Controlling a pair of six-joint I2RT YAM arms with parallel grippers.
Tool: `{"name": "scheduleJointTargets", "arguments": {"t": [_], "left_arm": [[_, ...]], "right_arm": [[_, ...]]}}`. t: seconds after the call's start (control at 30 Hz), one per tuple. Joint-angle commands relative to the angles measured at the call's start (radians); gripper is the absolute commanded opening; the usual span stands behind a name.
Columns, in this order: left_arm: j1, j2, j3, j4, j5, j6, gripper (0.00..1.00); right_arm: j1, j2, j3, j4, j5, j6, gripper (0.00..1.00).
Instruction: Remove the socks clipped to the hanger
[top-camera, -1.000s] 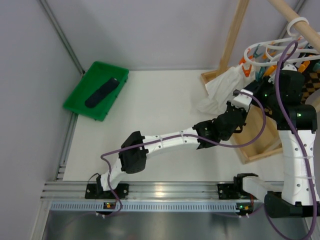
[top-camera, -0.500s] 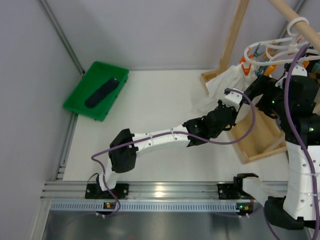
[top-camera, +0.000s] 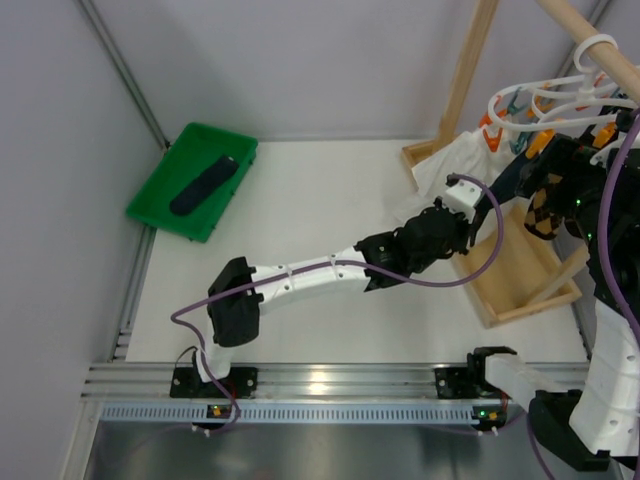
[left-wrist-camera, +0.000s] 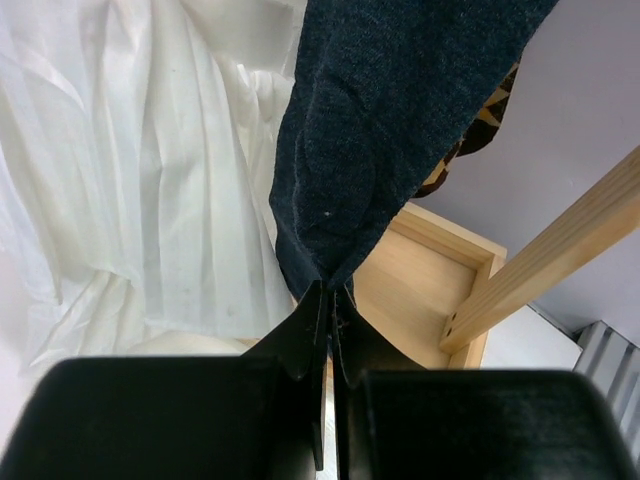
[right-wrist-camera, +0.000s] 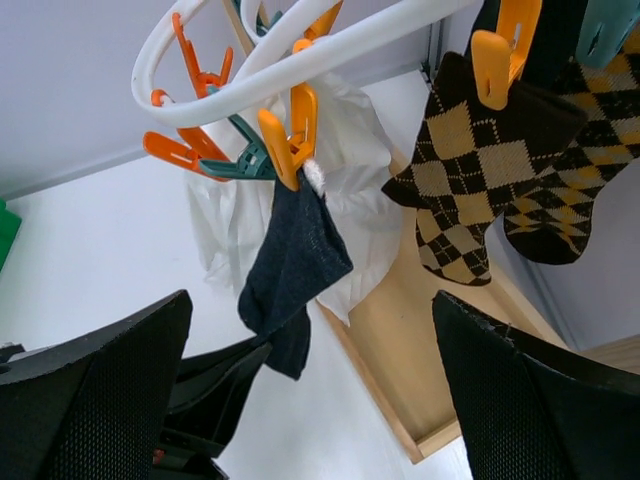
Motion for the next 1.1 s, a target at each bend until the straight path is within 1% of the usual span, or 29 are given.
{"name": "scheduleJointTargets", "arguments": {"t": [0.0,0.17,0.3,0.47,0.5,0.57,0.6,0.67,0.7,0.77,0.93,1.0,1.03,1.07], "left_arm": [[0.006,-0.066,-0.011,-0.003,0.046,-0.015,0.0],[0.015,-0.08,-0.016,-0.014,0.07,-0.018,0.0],[0.029,-0.104,-0.037,-0.015,0.095,-0.027,0.0],[0.04,-0.126,-0.055,-0.017,0.109,-0.032,0.0],[0.043,-0.127,-0.057,-0.017,0.113,-0.038,0.0],[0.046,-0.126,-0.06,-0.015,0.124,-0.042,0.0],[0.047,-0.127,-0.06,-0.015,0.127,-0.045,0.0],[0.049,-0.123,-0.059,-0.017,0.136,-0.047,0.0],[0.049,-0.123,-0.057,-0.017,0.144,-0.047,0.0],[0.05,-0.117,-0.055,-0.017,0.152,-0.047,0.0],[0.064,-0.109,-0.051,-0.017,0.182,-0.053,0.0],[0.072,-0.109,-0.052,-0.015,0.198,-0.061,0.0],[0.075,-0.107,-0.052,-0.017,0.213,-0.065,0.0],[0.079,-0.106,-0.052,-0.017,0.219,-0.07,0.0]], "right_arm": [[0.0,-0.019,0.016,0.086,0.034,-0.024,0.99],[0.0,-0.034,0.027,0.152,-0.015,-0.063,1.0],[0.0,0.006,0.057,0.151,-0.085,-0.078,0.95],[0.0,0.046,0.045,0.176,-0.079,-0.084,0.91],[0.0,0.05,0.039,0.19,-0.078,-0.089,0.88],[0.0,0.056,0.013,0.212,-0.079,-0.102,0.87],[0.0,0.058,0.004,0.232,-0.073,-0.109,0.84],[0.0,0.069,-0.021,0.253,-0.067,-0.136,0.82],[0.0,0.067,-0.031,0.279,-0.043,-0.144,0.78],[0.0,0.073,-0.056,0.302,-0.033,-0.17,0.74],[-0.011,0.076,-0.111,0.364,-0.035,-0.193,0.74],[-0.012,0.076,-0.133,0.384,-0.064,-0.201,0.75],[-0.05,0.073,-0.14,0.393,-0.076,-0.204,0.74],[-0.055,0.075,-0.148,0.416,-0.084,-0.204,0.75]]}}
